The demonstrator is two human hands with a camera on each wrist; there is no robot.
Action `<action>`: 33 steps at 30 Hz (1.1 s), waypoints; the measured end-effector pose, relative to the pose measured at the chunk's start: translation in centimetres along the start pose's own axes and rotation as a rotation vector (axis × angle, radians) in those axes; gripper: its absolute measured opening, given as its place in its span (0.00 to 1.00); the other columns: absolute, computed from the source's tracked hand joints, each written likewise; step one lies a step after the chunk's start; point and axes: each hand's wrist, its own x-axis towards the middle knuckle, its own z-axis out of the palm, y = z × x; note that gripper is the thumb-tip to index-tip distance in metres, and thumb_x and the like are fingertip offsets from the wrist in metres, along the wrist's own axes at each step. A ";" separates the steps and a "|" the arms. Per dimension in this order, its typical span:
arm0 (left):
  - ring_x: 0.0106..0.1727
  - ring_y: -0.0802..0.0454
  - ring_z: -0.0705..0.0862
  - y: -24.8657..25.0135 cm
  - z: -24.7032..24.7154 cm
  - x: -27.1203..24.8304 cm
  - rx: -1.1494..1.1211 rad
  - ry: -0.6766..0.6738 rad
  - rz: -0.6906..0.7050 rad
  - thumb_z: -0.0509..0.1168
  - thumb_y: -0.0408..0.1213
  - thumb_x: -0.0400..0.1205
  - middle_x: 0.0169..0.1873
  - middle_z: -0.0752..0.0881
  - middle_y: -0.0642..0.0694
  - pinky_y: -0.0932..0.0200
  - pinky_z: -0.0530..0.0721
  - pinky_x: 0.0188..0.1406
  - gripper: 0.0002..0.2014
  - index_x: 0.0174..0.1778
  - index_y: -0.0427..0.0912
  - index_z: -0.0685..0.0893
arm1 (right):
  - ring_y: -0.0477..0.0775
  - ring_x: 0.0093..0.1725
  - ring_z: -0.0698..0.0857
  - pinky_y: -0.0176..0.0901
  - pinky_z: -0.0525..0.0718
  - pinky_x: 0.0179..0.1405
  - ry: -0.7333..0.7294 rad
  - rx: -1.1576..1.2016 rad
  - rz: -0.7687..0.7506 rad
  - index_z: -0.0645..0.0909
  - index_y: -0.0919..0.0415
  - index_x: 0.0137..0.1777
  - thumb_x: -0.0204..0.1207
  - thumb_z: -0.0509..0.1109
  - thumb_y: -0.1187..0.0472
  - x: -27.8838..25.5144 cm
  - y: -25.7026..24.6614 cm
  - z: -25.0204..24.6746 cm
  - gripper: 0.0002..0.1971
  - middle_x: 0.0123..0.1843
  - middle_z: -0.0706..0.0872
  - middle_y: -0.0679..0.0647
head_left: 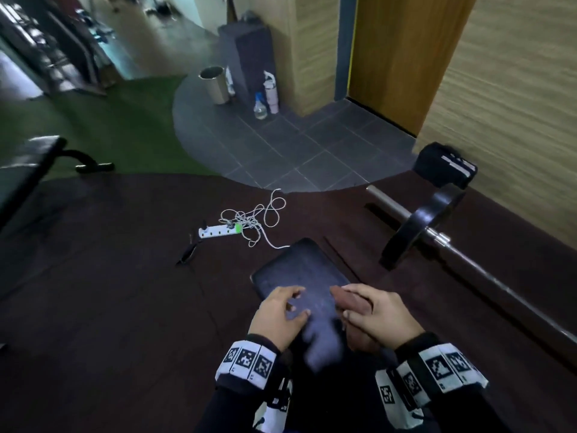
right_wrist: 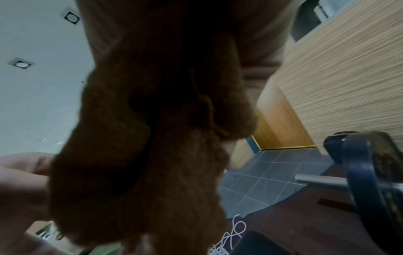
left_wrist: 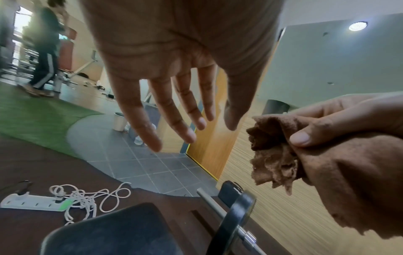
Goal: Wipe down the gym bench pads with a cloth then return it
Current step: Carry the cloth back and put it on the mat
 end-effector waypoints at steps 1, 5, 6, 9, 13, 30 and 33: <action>0.45 0.54 0.85 -0.6 -0.6 -0.3 -0.014 0.021 -0.020 0.75 0.36 0.72 0.50 0.83 0.57 0.54 0.83 0.55 0.19 0.58 0.52 0.84 | 0.39 0.54 0.84 0.25 0.75 0.56 -0.018 -0.009 -0.012 0.84 0.48 0.60 0.66 0.77 0.64 0.5 -0.6 0.4 0.22 0.52 0.88 0.42; 0.46 0.54 0.85 -3.1 -3.2 -1.6 -0.051 0.100 -0.105 0.74 0.36 0.71 0.50 0.83 0.57 0.53 0.83 0.56 0.19 0.58 0.53 0.83 | 0.38 0.54 0.84 0.28 0.76 0.57 -0.086 -0.045 -0.087 0.84 0.47 0.58 0.65 0.77 0.63 2.6 -3.7 2.6 0.21 0.53 0.88 0.40; 0.45 0.55 0.85 -3.8 -4.0 -1.9 -0.065 0.123 -0.125 0.74 0.36 0.71 0.50 0.83 0.57 0.54 0.83 0.55 0.19 0.58 0.54 0.83 | 0.39 0.55 0.84 0.31 0.77 0.59 -0.103 -0.053 -0.110 0.85 0.47 0.58 0.65 0.77 0.63 3.3 -4.7 3.4 0.21 0.53 0.88 0.40; 0.43 0.58 0.84 -6.3 -7.1 -2.8 -0.100 0.196 -0.185 0.75 0.37 0.72 0.49 0.82 0.58 0.56 0.83 0.55 0.18 0.56 0.56 0.84 | 0.41 0.57 0.84 0.32 0.76 0.60 -0.175 -0.096 -0.177 0.84 0.50 0.60 0.66 0.77 0.62 5.6 -7.8 6.2 0.21 0.55 0.88 0.42; 0.42 0.64 0.82 -10.5 -12.2 -4.2 -0.125 0.256 -0.284 0.74 0.40 0.73 0.47 0.82 0.59 0.60 0.82 0.55 0.17 0.53 0.62 0.82 | 0.40 0.57 0.84 0.31 0.77 0.57 -0.272 -0.147 -0.237 0.83 0.46 0.60 0.67 0.77 0.59 8.6 -12.4 11.6 0.20 0.54 0.88 0.41; 0.43 0.61 0.82 -25.8 -30.3 -7.1 -0.143 0.445 -0.518 0.72 0.43 0.75 0.47 0.82 0.61 0.56 0.82 0.54 0.16 0.59 0.56 0.82 | 0.30 0.48 0.83 0.19 0.74 0.51 -0.481 -0.149 -0.423 0.84 0.40 0.52 0.65 0.79 0.58 17.5 -28.7 30.9 0.17 0.44 0.88 0.34; 0.44 0.59 0.84 -27.5 -31.9 -5.2 -0.152 0.465 -0.531 0.72 0.42 0.75 0.48 0.82 0.60 0.56 0.83 0.53 0.16 0.59 0.54 0.83 | 0.29 0.48 0.83 0.21 0.75 0.51 -0.540 -0.156 -0.424 0.84 0.38 0.49 0.65 0.79 0.60 19.8 -30.2 32.6 0.17 0.43 0.88 0.33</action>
